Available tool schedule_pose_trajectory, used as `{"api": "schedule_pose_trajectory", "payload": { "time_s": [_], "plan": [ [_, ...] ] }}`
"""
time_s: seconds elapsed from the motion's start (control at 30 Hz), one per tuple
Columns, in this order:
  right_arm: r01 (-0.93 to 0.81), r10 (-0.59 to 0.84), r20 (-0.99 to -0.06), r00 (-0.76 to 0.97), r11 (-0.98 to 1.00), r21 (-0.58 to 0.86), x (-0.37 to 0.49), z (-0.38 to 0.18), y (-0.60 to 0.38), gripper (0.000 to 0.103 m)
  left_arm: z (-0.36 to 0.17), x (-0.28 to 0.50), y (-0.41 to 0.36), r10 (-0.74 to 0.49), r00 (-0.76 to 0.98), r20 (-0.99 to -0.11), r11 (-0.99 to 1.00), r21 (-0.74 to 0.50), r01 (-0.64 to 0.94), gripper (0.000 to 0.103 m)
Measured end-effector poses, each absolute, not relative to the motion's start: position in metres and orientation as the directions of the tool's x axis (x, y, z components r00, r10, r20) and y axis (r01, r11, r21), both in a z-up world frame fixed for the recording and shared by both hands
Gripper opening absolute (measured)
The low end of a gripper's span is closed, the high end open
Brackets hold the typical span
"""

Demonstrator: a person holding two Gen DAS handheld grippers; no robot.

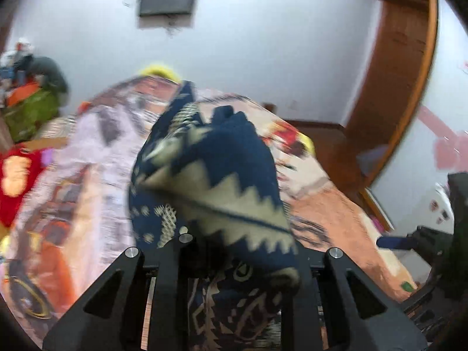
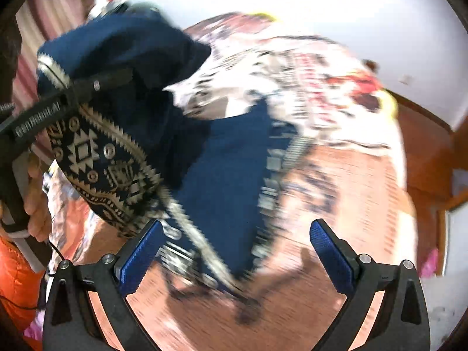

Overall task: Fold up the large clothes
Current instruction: 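Lay the folded hoodie bundle on the bed and open both tools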

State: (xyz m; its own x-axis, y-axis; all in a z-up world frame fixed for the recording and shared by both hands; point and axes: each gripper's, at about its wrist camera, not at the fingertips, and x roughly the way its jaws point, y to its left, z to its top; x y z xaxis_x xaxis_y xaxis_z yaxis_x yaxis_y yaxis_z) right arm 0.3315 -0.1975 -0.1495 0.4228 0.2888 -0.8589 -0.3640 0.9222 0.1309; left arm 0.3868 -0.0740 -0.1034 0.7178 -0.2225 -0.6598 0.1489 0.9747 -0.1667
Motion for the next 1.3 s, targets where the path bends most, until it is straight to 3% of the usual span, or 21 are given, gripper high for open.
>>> {"api": "schedule_pose_trajectory", "payload": {
  "time_s": [0.13, 0.33, 0.53, 0.67, 0.73, 0.8, 1.13, 1.3],
  "plan": [
    [-0.275, 0.27, -0.831, 0.485, 0.95, 0.149, 0.309, -0.138, -0.244, 0.1, -0.134, 0.39, -0.104, -0.347, 0.594, -0.725, 0.937, -0.254, 0.239, 0.019],
    [-0.213, 0.248, -0.81, 0.532, 0.965, 0.155, 0.286, -0.131, -0.273, 0.1, -0.171, 0.377, -0.114, -0.4, 0.46, -0.793, 0.904, -0.26, 0.339, 0.019],
    [-0.22, 0.252, -0.788, 0.562, 0.964, 0.151, 0.275, -0.119, -0.275, 0.1, -0.173, 0.363, -0.121, -0.354, 0.447, -0.822, 0.9, -0.17, 0.4, 0.02],
    [-0.228, 0.277, -0.777, 0.565, 0.958, 0.176, 0.274, -0.116, -0.27, 0.1, -0.163, 0.35, -0.117, -0.365, 0.453, -0.813, 0.906, -0.199, 0.374, 0.031],
    [-0.243, 0.286, -0.768, 0.573, 0.954, 0.174, 0.273, -0.113, -0.264, 0.1, -0.154, 0.345, -0.113, -0.391, 0.44, -0.809, 0.898, -0.231, 0.373, 0.049],
    [-0.263, 0.284, -0.757, 0.589, 0.953, 0.153, 0.271, -0.106, -0.257, 0.1, -0.141, 0.337, -0.105, -0.408, 0.45, -0.795, 0.895, -0.251, 0.368, 0.058],
    [-0.356, 0.333, -0.695, 0.637, 0.927, 0.117, 0.281, -0.075, -0.218, 0.1, -0.093, 0.318, -0.037, -0.404, 0.557, -0.726, 0.914, -0.299, 0.274, 0.061],
    [-0.397, 0.387, -0.698, 0.602, 0.904, 0.16, 0.307, -0.075, -0.187, 0.1, -0.096, 0.33, 0.001, -0.316, 0.608, -0.729, 0.947, -0.281, 0.155, 0.066]
  ]
}}
